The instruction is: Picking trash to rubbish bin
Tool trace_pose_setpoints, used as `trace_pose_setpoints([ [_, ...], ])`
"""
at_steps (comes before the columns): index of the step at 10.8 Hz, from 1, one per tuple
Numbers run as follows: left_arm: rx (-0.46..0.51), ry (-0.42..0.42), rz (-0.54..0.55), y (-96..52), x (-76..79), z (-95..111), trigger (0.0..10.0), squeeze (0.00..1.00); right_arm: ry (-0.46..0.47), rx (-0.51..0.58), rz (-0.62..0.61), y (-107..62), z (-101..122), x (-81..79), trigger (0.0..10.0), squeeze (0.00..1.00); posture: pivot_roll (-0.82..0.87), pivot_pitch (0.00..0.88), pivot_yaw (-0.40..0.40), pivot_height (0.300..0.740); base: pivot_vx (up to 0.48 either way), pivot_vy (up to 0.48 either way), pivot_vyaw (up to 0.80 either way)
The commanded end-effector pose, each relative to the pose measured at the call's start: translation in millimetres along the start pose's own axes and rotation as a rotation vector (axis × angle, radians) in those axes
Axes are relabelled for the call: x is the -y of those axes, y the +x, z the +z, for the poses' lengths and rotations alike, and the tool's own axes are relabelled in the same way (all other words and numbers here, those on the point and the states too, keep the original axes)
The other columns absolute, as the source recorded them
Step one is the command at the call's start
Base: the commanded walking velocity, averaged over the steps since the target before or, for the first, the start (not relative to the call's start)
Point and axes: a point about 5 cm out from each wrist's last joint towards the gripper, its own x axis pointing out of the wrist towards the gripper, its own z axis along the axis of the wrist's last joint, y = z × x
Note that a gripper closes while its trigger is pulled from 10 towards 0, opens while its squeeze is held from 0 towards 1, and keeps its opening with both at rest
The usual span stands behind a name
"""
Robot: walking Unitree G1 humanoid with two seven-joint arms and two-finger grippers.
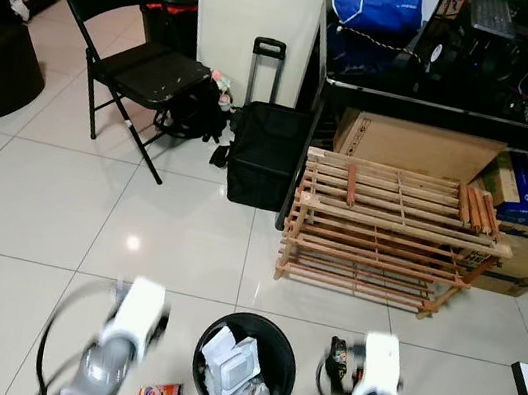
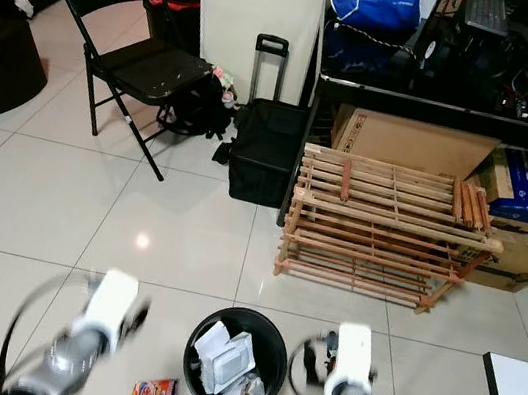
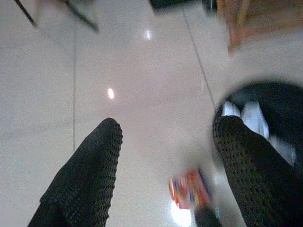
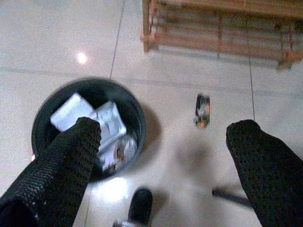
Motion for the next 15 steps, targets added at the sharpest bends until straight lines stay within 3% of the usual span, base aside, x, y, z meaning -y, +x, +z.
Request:
trace_pose_setpoints([
  [1, -0.054, 0.001, -0.022, -2.8, 5.1, -11.1, 10.0, 0.0, -0.006, -0.025, -0.003, -0.1, -2.9, -0.5, 10.0, 0.0, 0.02, 0.0, -0.036, 0.74, 0.0, 0.0, 0.0],
  [6, -0.076, -0.028, -0.021, -3.4, 5.9, -15.1, 10.0, 0.0, -0.006, -0.055, 0.0, -0.8, -9.1, -4.2, 10.0, 0.0, 0.03, 0.0, -0.042, 0.74, 0.0, 0.0, 0.0],
  [15, -0.037, -0.024, -0.022, 1.0, 8.8, -2.9, 10.0, 0.0, -0.007, -0.011, 0.006, 2.8, 3.2, -4.8, 10.0, 0.0, 0.03, 0.0, -0.058, 0.74, 0.0, 0.0, 0.0],
])
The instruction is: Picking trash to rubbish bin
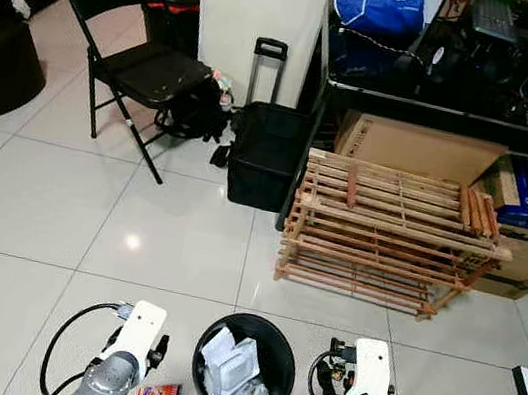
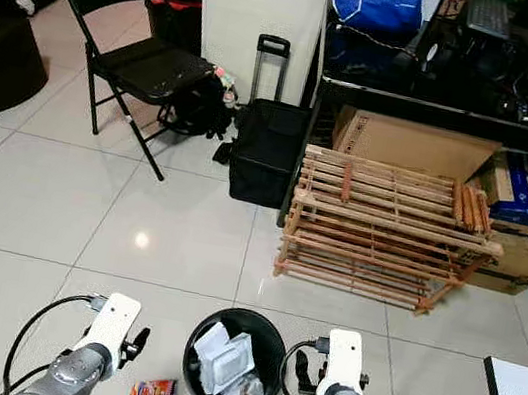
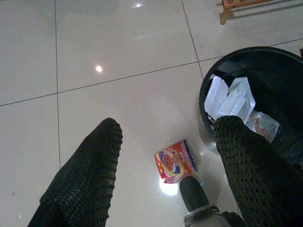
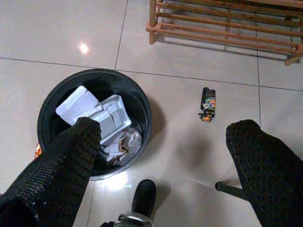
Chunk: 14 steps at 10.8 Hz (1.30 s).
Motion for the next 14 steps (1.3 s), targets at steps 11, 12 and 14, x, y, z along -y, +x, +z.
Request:
trace_pose_setpoints([
  [11, 0.888, -0.086, 0.294, -24.1, -40.5, 166.5, 10.0, 0.0, 0.021, 0.872, -0.014, -15.8, 186.0, 1.6, 10.0, 0.0, 0.03, 0.01, -0.058, 0.74, 0.0, 0.0, 0.0],
  [12, 0.915, -0.069, 0.28, -26.1, -35.8, 170.6, 10.0, 0.0, 0.009, 0.879, -0.005, -15.9, 187.3, -1.2, 10.0, 0.0, 0.02, 0.01, -0.058, 0.74, 0.0, 0.0, 0.0],
  [14, 0.946, -0.061, 0.268, -31.1, -32.3, 177.4, 10.0, 0.0, 0.017, 0.883, 0.003, -16.4, 186.6, -3.6, 10.0, 0.0, 0.03, 0.013, -0.057, 0.74, 0.0, 0.0, -0.29],
])
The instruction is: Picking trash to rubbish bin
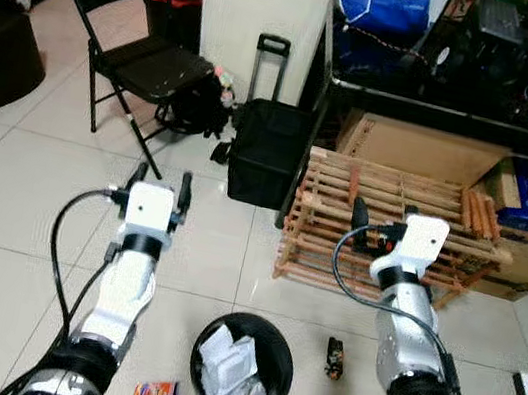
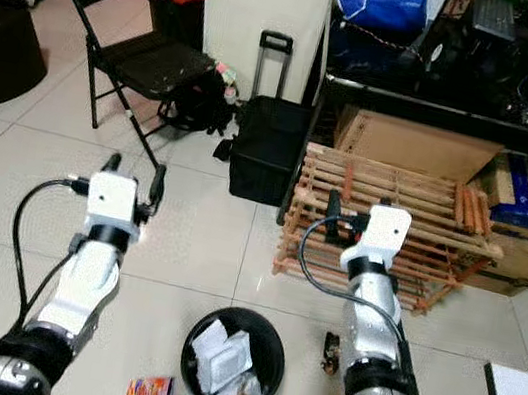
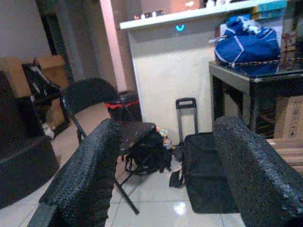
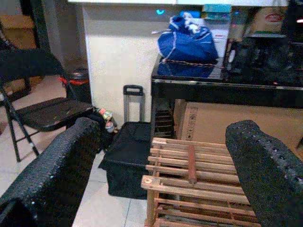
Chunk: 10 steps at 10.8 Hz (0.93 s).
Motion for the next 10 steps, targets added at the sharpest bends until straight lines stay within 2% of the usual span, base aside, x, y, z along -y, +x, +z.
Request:
trace_pose_setpoints([
  [1, 0.001, 0.002, -0.011, 0.9, 3.6, 1.9, 10.0, 0.0, 0.0, -0.017, -0.009, -4.0, -3.5, 4.5, 10.0, 0.0, 0.02, 0.014, -0.056, 0.74, 0.0, 0.0, -0.8],
  [10, 0.018, 0.055, -0.064, 4.3, 9.4, 7.8, 10.0, 0.0, 0.0, -0.028, 0.0, -4.1, -5.2, 1.6, 10.0, 0.0, 0.02, 0.016, -0.049, 0.74, 0.0, 0.0, -0.8],
])
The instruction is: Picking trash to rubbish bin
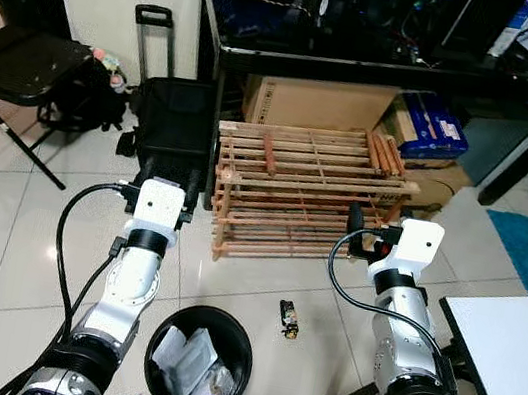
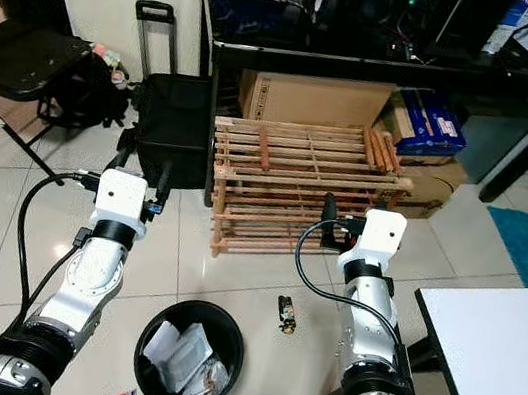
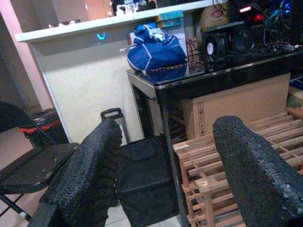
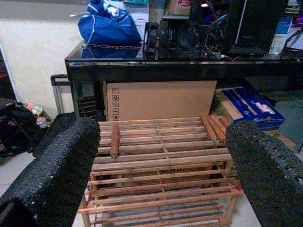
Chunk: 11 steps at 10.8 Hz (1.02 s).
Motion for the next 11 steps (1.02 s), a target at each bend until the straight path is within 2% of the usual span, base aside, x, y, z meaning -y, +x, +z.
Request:
trace_pose_setpoints([
  [1, 0.016, 0.009, -0.017, 2.2, 2.8, 4.3, 10.0, 0.0, -0.003, -0.004, 0.001, 0.5, 0.7, 1.3, 10.0, 0.0, 0.02, 0.016, -0.049, 0.74, 0.0, 0.0, -0.8],
  [11, 0.011, 0.013, -0.033, 2.4, 6.7, 5.5, 10.0, 0.0, -0.011, -0.001, 0.026, 3.0, 2.3, -3.0, 10.0, 0.0, 0.02, 0.0, -0.052, 0.74, 0.0, 0.0, -0.8],
])
